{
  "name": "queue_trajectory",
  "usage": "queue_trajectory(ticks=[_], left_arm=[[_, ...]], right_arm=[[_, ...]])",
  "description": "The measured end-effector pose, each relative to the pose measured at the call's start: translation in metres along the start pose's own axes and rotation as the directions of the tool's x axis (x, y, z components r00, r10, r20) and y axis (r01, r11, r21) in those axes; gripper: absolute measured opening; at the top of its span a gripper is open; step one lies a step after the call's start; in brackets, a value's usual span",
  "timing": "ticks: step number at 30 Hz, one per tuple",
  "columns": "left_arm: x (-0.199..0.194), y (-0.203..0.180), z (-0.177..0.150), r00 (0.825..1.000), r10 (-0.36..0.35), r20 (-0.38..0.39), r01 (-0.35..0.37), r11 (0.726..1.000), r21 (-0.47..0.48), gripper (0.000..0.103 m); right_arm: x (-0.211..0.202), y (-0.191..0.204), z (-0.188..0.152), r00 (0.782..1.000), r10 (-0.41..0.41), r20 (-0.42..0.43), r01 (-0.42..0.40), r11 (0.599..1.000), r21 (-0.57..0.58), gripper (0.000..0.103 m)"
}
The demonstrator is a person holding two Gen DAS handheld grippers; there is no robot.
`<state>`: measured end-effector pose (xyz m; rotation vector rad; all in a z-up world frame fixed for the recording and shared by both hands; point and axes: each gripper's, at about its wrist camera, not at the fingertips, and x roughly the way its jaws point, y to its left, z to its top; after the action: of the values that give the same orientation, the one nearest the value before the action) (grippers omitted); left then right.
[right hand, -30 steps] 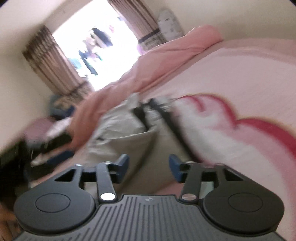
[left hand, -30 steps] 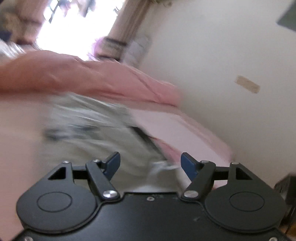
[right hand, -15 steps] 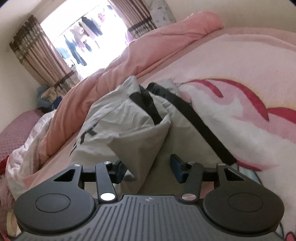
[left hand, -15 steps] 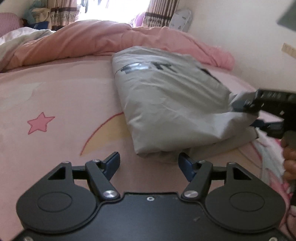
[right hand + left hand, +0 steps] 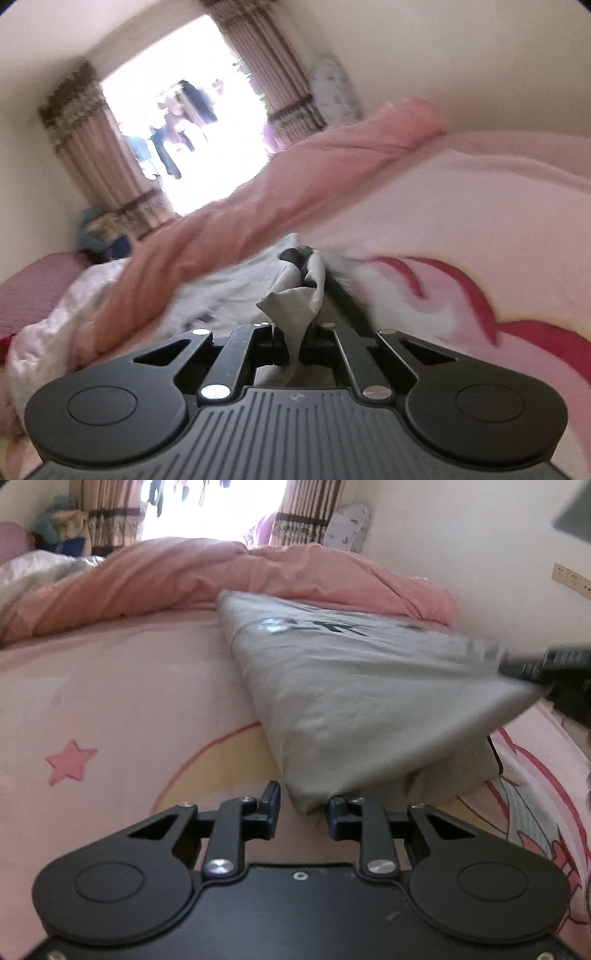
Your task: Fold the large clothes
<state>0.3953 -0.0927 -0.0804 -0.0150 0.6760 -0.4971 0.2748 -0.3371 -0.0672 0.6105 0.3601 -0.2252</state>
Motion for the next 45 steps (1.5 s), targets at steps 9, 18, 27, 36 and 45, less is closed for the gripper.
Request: queue_trajectory(ticks=[9,18,27,36,45], left_arm=[[0.019,0.034,-0.008,0.999,-0.030,-0.038,0.026,0.994,-0.105,0.042],[-0.037,0.035,0.009,0.999,0.031,0.014,-0.030,0.999,-0.043,0.048],[0.007,0.013,0.028,0.991,-0.131,0.004,0.131,0.989,-0.062,0.045],[0.024,0.001,0.008,0.996,-0.086,0.000,0.086,0.996,0.005,0.046],[0.046,0.073,0.087,0.997,-0.071,0.037,0.076,0.984,-0.164,0.071]], right_arm=[[0.035,-0.031,-0.035,0.996,0.017,-0.084,-0.016,1.000,0.015,0.004],[-0.020,-0.010,-0.011,0.994,-0.098,0.043,0.102,0.988,-0.113,0.047],[-0.011,0.017,-0.036,0.997,-0.055,-0.051,0.039,0.958,-0.284,0.029],[0.003,-0.009,-0.037,0.990,-0.061,-0.128,0.032,0.976,-0.216,0.006],[0.051,0.016,0.051,0.997,0.042,-0.064,-0.058,0.956,-0.289,0.072]])
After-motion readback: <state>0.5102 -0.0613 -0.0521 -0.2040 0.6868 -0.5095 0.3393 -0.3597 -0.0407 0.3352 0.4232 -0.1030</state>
